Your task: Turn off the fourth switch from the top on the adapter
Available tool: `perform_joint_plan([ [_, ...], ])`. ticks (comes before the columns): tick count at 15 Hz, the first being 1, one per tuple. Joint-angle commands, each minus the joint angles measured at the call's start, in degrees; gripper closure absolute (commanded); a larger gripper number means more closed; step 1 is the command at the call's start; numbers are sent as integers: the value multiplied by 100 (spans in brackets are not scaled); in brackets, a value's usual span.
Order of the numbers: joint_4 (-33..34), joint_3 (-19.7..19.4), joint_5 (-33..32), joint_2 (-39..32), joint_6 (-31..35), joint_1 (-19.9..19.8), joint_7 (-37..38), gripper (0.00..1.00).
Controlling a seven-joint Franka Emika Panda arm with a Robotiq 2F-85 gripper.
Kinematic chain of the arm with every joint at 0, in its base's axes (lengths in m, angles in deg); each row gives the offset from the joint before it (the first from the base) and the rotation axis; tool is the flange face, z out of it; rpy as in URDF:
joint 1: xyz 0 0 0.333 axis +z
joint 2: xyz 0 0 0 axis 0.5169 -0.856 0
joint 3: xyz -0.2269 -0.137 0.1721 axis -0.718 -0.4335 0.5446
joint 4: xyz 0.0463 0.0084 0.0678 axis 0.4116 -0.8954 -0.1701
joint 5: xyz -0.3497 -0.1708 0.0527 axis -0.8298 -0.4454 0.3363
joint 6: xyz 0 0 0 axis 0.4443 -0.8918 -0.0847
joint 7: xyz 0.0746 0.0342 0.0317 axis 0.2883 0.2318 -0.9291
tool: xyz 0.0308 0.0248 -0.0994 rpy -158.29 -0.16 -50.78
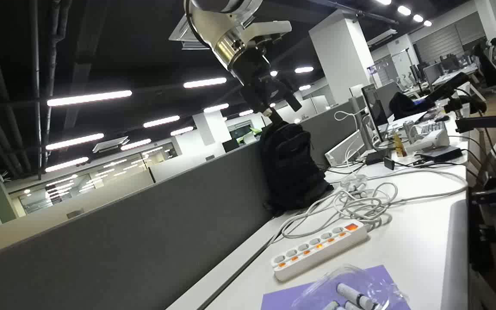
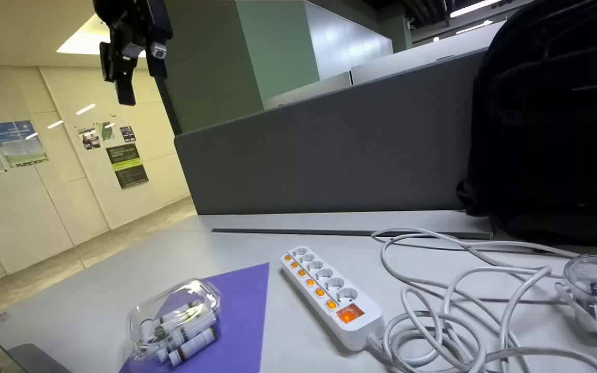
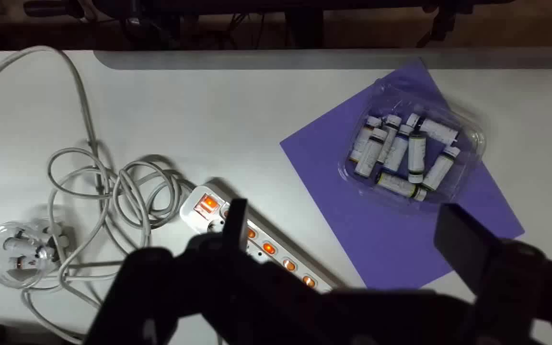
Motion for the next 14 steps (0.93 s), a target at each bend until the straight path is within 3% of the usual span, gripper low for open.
perform_joint_plan([
  [1, 16, -75, -14, -10, -8, 86, 16, 0],
  [14, -52, -83, -170, -195, 199, 27, 258, 0],
])
